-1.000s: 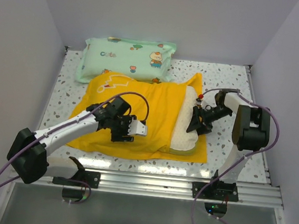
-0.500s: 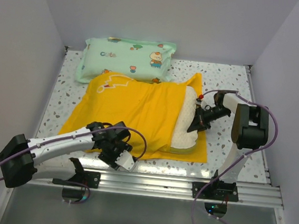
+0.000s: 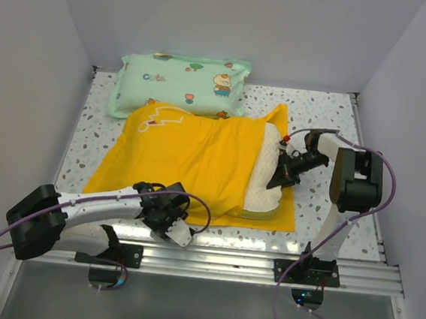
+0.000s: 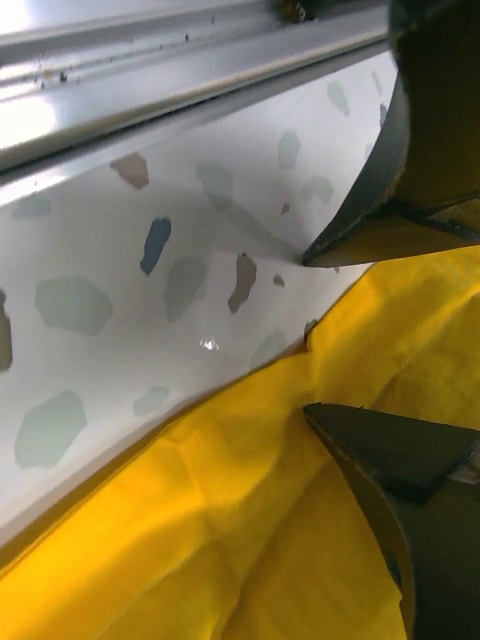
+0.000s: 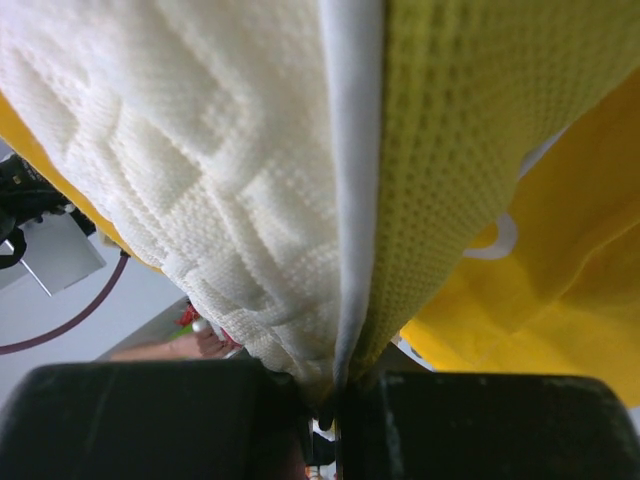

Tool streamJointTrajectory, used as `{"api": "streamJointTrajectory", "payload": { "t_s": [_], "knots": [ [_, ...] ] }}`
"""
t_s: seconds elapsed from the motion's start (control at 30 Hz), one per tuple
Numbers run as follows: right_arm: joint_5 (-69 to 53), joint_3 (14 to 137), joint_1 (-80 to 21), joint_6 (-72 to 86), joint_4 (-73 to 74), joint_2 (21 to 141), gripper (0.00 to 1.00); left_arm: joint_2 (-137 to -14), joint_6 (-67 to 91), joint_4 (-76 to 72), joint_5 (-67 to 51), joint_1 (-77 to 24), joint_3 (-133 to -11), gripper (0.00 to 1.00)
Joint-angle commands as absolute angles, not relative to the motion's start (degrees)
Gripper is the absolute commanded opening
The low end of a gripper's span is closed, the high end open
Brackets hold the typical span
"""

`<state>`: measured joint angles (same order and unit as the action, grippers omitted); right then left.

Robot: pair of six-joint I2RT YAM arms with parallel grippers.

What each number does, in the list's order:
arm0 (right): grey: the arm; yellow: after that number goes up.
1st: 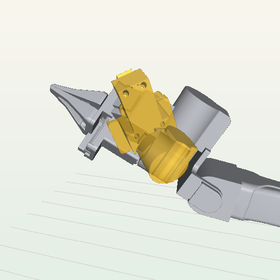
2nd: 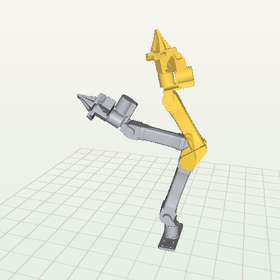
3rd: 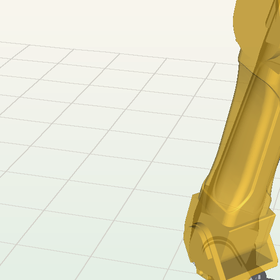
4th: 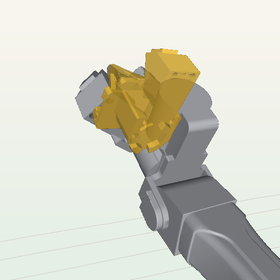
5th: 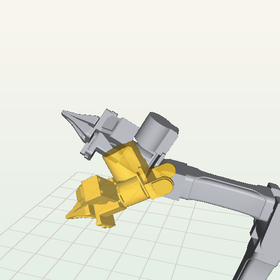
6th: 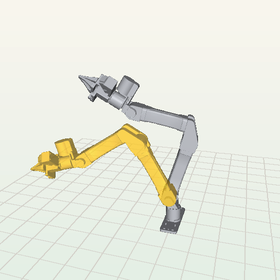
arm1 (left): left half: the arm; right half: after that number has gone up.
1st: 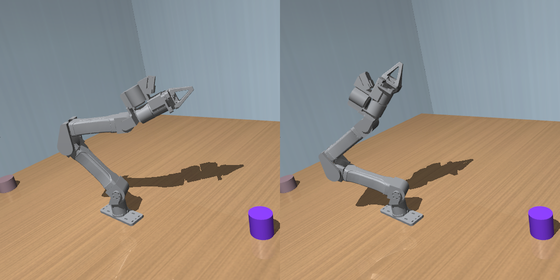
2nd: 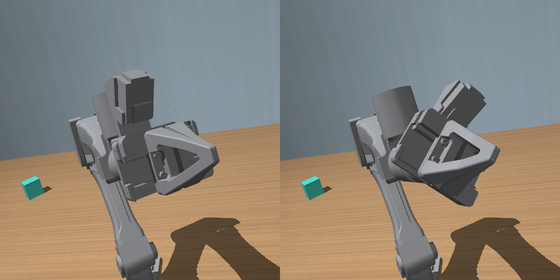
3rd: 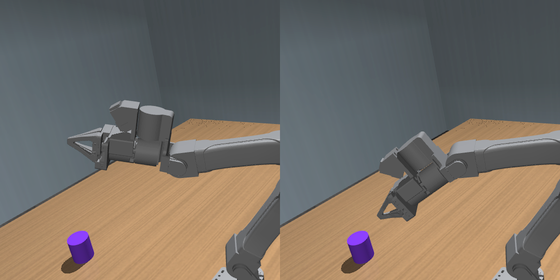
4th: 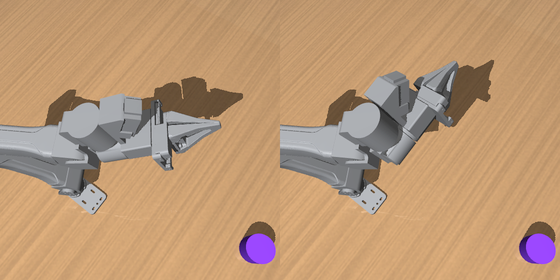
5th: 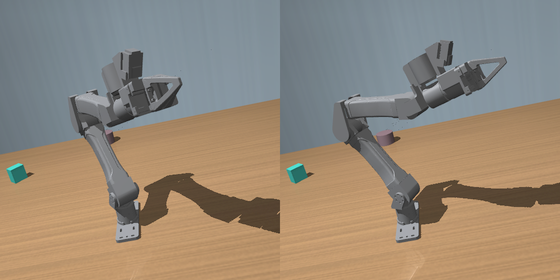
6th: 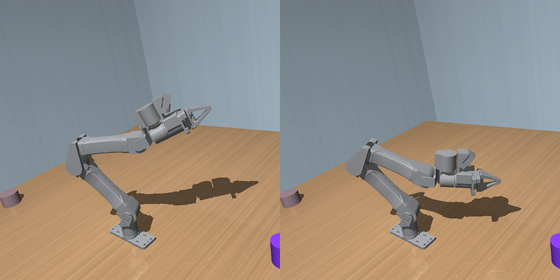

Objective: Put the pillow into the pillowcase

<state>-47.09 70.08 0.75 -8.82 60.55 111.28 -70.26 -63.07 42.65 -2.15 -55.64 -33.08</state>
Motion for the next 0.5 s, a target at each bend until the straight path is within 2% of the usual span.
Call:
{"api": "streamJointTrajectory", "payload": {
  "t_s": [0.0,0.07,0.17,0.23,0.37,0.4,0.47],
  "knots": [
    [-47.64,69.78,0.53,-9.31,58.97,112.15,0.0,-73.04,-66.26,30.57,-2.18,-55.72,-32.86,0.59],
    [-47.46,69.61,0.53,-9.49,58.89,111.62,0.0,-72.07,-67.32,33.38,-3.86,-55.72,-36.19,0.57],
    [-47.81,69.7,0.53,-9.67,59.15,111.62,0.0,-72.68,-68.11,36.47,-4.31,-55.9,-38.58,0.59],
    [-48.42,69.61,0.44,-10.1,59.59,112.06,0.0,-75.14,-68.47,34.73,-3.25,-55.81,-36.84,0.55],
    [-49.48,68.47,0.44,-10.02,59.06,112.06,0.0,-79.0,-68.56,28.75,-6.58,-56.16,-34.89,0.31],
    [-49.83,68.21,0.44,-10.11,59.15,112.23,0.0,-81.62,-68.12,27.44,-8.07,-56.34,-36.37,0.18],
    [-50.53,67.59,-1.32,-10.2,59.15,112.67,0.0,-83.92,-66.19,25.76,-9.05,-57.39,-38.57,0.06]
  ]
}}
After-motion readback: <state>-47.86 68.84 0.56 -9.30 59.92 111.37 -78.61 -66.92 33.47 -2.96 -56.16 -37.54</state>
